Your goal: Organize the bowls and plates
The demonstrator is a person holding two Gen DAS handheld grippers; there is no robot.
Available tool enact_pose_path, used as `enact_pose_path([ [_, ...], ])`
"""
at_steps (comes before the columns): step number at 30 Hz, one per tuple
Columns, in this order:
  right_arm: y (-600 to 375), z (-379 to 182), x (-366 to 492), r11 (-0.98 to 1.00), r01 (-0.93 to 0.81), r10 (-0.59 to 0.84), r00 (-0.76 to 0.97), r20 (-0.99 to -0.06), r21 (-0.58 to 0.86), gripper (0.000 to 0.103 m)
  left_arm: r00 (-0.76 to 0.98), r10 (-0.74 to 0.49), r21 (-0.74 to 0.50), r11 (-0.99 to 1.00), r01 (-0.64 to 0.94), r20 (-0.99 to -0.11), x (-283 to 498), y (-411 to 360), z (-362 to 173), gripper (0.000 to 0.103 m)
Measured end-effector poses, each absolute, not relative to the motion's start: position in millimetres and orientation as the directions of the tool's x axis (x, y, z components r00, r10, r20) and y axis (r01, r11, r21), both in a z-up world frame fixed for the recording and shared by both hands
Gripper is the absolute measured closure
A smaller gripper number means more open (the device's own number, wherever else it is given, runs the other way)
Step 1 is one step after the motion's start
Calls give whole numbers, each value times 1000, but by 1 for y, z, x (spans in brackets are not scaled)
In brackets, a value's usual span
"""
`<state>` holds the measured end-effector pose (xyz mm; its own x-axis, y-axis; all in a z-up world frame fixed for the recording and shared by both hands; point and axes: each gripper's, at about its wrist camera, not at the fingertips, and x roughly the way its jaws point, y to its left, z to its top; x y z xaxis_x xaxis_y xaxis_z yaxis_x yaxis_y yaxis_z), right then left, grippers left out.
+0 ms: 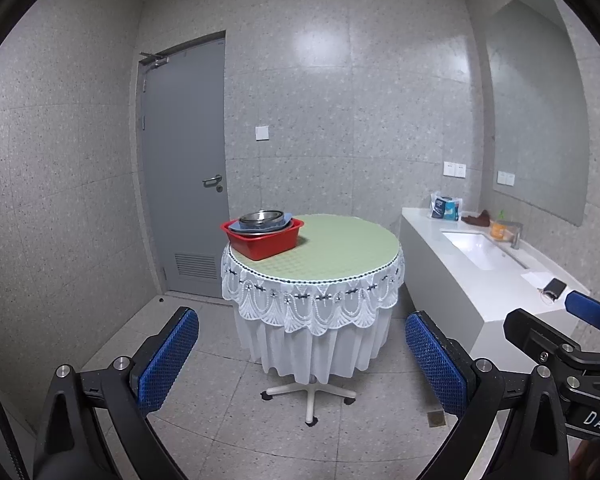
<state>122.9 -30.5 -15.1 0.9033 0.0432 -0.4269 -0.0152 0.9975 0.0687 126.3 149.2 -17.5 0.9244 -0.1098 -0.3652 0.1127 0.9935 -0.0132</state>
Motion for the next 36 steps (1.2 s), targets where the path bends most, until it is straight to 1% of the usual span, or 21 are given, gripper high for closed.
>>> enact_pose_path([
  [36,-41,-14,116,997,-5,35,904,-427,72,0,926,-125,-15,992,128,-356,132,152,-25,1],
])
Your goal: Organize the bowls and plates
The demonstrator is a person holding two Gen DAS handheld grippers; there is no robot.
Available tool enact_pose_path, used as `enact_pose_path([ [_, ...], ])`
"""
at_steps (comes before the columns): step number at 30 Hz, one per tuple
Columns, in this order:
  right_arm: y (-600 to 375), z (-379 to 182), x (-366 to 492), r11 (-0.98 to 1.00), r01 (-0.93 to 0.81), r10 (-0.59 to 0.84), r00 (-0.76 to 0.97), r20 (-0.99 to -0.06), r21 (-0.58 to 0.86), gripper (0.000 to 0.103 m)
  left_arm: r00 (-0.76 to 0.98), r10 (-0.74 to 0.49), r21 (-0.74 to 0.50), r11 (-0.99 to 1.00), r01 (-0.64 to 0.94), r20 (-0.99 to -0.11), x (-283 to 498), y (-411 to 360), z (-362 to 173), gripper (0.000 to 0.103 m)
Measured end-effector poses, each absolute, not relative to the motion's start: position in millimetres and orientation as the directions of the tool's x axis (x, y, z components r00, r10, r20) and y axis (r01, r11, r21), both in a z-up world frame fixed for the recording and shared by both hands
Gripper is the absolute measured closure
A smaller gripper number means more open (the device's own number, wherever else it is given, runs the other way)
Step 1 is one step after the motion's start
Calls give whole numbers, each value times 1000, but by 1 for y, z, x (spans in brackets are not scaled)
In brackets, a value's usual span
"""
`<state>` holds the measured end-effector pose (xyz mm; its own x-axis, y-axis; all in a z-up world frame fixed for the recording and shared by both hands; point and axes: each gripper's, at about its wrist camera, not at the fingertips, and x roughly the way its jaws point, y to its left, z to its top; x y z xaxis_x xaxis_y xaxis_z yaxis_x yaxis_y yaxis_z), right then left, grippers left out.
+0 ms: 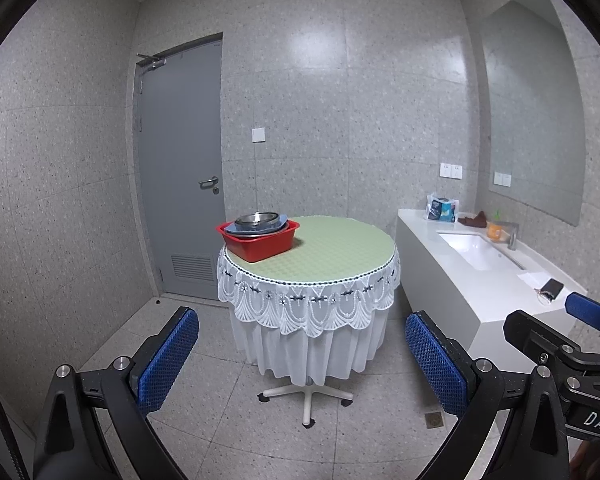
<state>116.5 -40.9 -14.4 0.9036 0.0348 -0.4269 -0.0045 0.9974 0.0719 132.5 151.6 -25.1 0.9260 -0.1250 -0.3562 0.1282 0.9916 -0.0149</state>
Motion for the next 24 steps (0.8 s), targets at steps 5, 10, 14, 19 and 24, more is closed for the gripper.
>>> enact_pose_path([
  [5,-41,-14,116,997,-4,34,904,-427,71,0,927,-123,-15,992,126,-354,131,152,-27,1],
  [10,-41,-14,117,997,-6,35,904,-427,71,0,929,-121,-13,992,124,-349,132,153,-29,1],
  [14,-42,-14,116,998,-7,36,902,-431,70,0,935,-109,0,993,116,-336,132,153,-31,1],
  [19,-43,-14,119,997,-11,41,901,-433,72,0,933,-114,0,993,121,-340,134,154,-33,1],
  [24,-45,-12,121,997,-13,42,900,-434,71,0,931,-115,-2,993,122,-345,137,153,-35,1],
])
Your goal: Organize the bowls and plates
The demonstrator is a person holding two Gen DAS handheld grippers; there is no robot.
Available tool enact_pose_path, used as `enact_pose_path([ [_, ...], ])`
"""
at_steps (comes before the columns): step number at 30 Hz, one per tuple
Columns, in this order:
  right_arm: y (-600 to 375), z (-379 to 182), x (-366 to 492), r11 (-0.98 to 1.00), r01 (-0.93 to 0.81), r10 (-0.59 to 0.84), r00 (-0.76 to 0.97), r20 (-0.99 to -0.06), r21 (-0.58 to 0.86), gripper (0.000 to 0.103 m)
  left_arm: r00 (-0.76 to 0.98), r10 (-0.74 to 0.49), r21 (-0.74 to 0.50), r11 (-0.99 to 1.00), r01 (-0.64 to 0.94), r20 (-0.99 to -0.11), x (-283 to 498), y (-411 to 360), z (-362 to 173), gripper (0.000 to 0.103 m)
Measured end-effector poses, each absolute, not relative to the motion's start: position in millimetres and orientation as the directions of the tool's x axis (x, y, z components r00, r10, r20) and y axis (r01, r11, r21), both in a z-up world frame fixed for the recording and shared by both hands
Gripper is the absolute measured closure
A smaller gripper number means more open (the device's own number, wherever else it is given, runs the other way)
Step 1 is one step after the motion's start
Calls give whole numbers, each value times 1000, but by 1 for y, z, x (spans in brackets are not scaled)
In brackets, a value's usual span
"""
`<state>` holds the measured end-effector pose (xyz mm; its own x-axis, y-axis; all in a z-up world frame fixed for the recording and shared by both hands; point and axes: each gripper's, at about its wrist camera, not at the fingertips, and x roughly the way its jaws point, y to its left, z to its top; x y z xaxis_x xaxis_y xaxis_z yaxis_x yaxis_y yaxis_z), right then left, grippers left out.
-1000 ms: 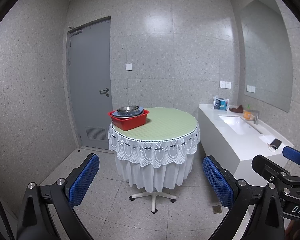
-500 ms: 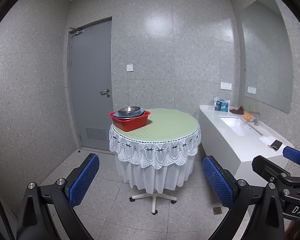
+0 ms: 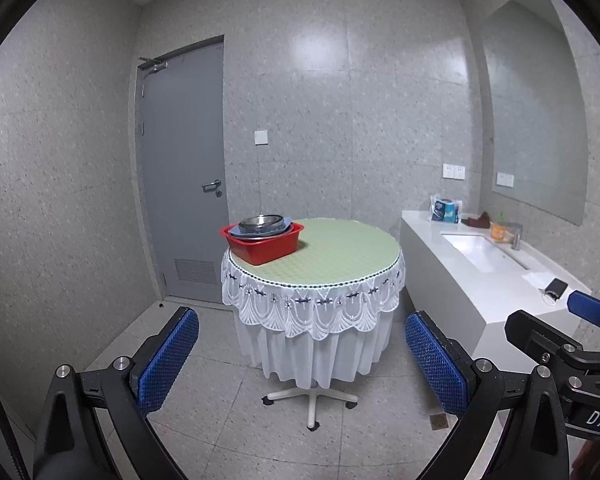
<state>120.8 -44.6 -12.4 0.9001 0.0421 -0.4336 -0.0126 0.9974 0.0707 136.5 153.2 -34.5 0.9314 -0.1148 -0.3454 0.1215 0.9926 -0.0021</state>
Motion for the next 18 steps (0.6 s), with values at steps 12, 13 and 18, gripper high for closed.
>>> enact_pose_path([
  [12,-45,-13,122,997,-15,44,899,-435,69,0,932,-112,-4,993,118,-344,137,152,-36,1],
  [13,-44,-13,122,997,-15,44,899,-435,70,0,933,-111,-4,993,117,-343,137,152,-36,1],
  [18,-45,-13,123,998,-14,43,899,-437,69,0,932,-112,-6,993,117,-346,138,152,-37,1],
])
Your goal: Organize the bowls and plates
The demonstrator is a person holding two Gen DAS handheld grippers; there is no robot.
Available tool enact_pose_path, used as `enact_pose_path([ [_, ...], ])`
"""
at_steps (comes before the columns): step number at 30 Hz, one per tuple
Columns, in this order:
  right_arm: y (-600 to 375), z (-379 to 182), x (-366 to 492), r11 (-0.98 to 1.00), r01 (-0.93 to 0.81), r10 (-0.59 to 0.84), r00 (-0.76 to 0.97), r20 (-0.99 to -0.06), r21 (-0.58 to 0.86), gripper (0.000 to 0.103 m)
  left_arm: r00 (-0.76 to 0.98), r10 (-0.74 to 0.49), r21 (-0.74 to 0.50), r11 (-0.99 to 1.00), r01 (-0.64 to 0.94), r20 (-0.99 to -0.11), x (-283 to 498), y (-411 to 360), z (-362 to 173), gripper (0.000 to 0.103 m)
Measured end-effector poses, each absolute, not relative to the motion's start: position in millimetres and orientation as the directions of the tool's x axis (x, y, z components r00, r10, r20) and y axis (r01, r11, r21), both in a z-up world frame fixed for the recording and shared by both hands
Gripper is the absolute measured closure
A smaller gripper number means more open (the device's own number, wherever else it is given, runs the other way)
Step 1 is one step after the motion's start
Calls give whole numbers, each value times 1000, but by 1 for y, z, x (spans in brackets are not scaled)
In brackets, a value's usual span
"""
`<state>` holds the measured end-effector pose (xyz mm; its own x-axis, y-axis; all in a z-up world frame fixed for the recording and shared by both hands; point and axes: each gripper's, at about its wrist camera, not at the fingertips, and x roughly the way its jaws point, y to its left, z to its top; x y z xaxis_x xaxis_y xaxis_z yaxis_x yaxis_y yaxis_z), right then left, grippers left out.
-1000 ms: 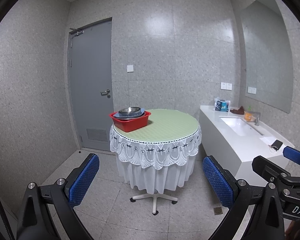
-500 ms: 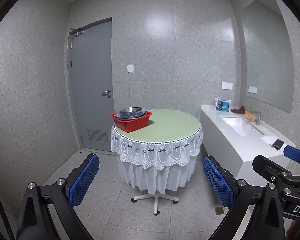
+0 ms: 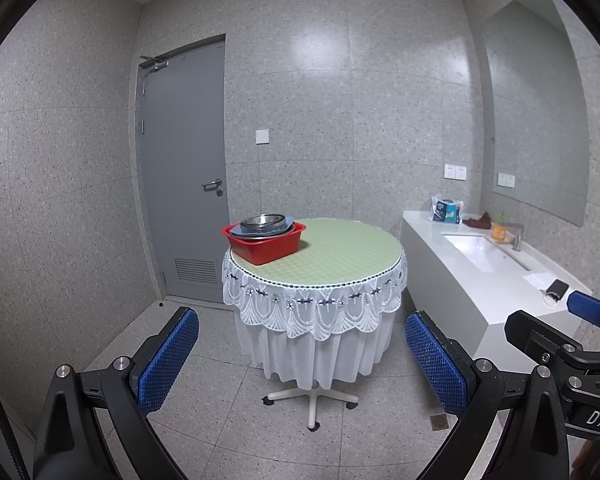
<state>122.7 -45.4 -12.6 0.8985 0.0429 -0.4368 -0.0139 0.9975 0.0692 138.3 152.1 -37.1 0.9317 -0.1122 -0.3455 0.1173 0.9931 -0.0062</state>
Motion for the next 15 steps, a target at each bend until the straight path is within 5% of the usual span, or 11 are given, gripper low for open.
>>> enact_pose_path([
  [15,-46,-12,124,997,-17,45,899,-436,69,0,933,-107,-6,994,112,-345,139,150,-37,1],
])
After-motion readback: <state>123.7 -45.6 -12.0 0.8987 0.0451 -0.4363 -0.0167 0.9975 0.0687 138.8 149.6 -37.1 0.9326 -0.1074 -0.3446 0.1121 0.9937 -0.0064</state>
